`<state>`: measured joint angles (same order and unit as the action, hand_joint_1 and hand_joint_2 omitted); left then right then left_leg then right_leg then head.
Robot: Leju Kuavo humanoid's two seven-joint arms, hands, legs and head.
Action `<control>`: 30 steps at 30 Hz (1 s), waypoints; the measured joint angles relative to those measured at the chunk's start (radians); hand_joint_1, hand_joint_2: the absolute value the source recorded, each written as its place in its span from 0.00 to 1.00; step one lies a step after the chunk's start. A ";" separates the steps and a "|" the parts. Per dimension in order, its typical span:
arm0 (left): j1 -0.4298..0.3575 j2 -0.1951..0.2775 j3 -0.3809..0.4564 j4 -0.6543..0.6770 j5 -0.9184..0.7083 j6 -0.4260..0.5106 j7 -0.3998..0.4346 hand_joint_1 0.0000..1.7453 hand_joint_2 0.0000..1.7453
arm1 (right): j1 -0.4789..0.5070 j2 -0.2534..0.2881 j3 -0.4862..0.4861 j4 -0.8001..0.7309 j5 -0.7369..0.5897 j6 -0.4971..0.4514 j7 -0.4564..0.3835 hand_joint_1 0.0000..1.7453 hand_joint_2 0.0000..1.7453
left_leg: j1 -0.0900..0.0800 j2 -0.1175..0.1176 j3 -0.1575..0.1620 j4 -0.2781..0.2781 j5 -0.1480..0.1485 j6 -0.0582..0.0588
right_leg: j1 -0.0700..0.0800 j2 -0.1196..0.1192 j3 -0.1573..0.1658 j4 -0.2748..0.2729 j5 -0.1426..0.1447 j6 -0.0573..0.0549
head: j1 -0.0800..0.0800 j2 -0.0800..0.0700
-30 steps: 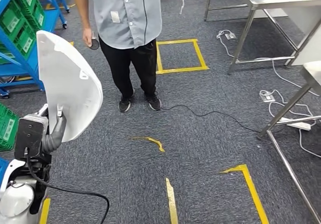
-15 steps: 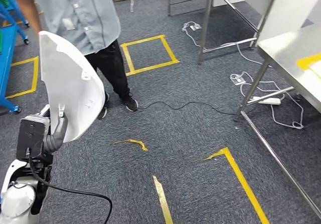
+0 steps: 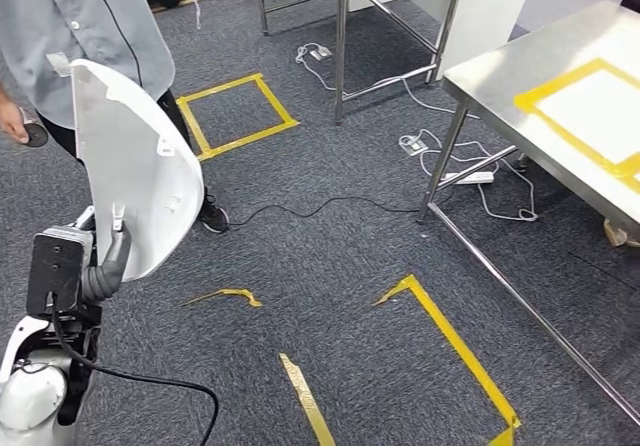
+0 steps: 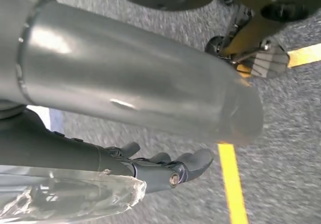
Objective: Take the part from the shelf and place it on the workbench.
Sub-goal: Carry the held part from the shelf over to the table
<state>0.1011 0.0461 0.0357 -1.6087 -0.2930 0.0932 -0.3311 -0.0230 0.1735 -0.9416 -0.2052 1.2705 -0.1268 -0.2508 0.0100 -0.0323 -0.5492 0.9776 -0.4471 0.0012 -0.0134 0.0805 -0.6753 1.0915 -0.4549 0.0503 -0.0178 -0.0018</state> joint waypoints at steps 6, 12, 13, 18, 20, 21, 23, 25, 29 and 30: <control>0.003 0.001 0.001 0.000 0.000 -0.003 0.000 1.00 1.00 | -0.003 0.000 0.000 0.000 0.000 0.003 0.000 0.00 0.00 | -0.008 0.085 0.003 0.001 -0.005 0.007 | 0.004 -0.079 -0.053 0.166 -0.065 0.004 | 0.003 0.000; 0.002 0.001 0.001 -0.001 0.004 -0.002 0.001 1.00 1.00 | -0.007 0.000 0.000 0.000 0.000 0.003 0.000 0.00 0.00 | -0.018 0.139 0.010 0.011 -0.016 -0.018 | 0.012 -0.122 0.074 -0.055 0.009 -0.023 | -0.005 0.000; 0.001 0.000 0.000 -0.001 0.005 -0.002 0.001 1.00 1.00 | -0.005 0.000 0.000 0.000 0.000 0.003 0.000 0.00 0.00 | -0.016 0.138 0.010 0.014 -0.020 -0.022 | 0.011 -0.112 0.072 -0.055 0.011 -0.029 | -0.005 0.000; 0.004 0.001 0.001 -0.001 0.007 -0.002 0.001 1.00 1.00 | -0.008 0.000 0.000 0.000 0.000 0.005 0.000 0.00 0.00 | -0.008 0.043 -0.099 0.252 -0.148 -0.042 | 0.002 -0.056 0.067 -0.058 0.020 -0.047 | -0.012 0.000; 0.005 0.001 0.001 -0.001 0.008 -0.002 0.001 1.00 1.00 | -0.008 0.000 -0.001 0.000 0.000 0.005 0.000 0.00 0.00 | -0.007 0.038 -0.134 0.312 -0.149 -0.042 | 0.002 -0.029 0.066 -0.058 0.021 -0.048 | -0.012 0.000; 0.005 0.001 0.001 -0.001 0.008 -0.002 0.002 1.00 1.00 | -0.007 0.000 -0.001 0.000 0.000 0.005 0.000 0.00 0.00 | -0.006 0.036 -0.123 0.284 -0.121 -0.040 | 0.001 -0.016 0.066 -0.058 0.022 -0.047 | -0.012 0.000; 0.005 0.001 0.001 -0.002 0.008 -0.002 0.002 1.00 1.00 | -0.007 0.000 -0.001 0.000 0.000 0.005 0.000 0.00 0.00 | 0.000 0.004 -0.061 0.151 -0.048 -0.038 | -0.001 0.012 0.066 -0.058 0.026 -0.041 | -0.012 0.000; 0.004 0.001 0.001 -0.002 0.008 -0.002 0.002 1.00 1.00 | -0.009 0.001 -0.001 0.000 0.000 0.005 0.000 0.00 0.00 | 0.006 -0.039 -0.012 0.042 -0.014 -0.035 | -0.001 0.037 0.057 -0.056 0.031 -0.030 | -0.012 0.000; 0.001 0.000 0.001 -0.002 0.008 -0.002 0.003 1.00 1.00 | 0.000 0.001 -0.002 0.000 0.000 0.005 0.000 0.00 0.00 | 0.004 -0.021 -0.006 0.013 -0.006 -0.017 | -0.005 0.051 0.034 -0.059 0.040 -0.003 | -0.011 0.000; 0.000 -0.001 0.001 -0.002 0.008 -0.002 0.003 1.00 1.00 | 0.002 0.001 -0.002 0.000 0.000 0.005 0.000 0.00 0.00 | 0.004 -0.008 -0.006 0.011 -0.003 -0.011 | -0.003 0.025 0.022 -0.037 0.024 0.001 | -0.008 0.000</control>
<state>0.1009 0.0455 0.0367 -1.6102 -0.2853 0.0914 -0.3281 -0.0215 0.1743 -0.9436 -0.2056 1.2705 -0.1221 -0.2511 0.0144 -0.0405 -0.5550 0.9882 -0.4502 -0.0093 -0.0163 0.1056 -0.6535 1.0544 -0.4311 0.0508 -0.0255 -0.0019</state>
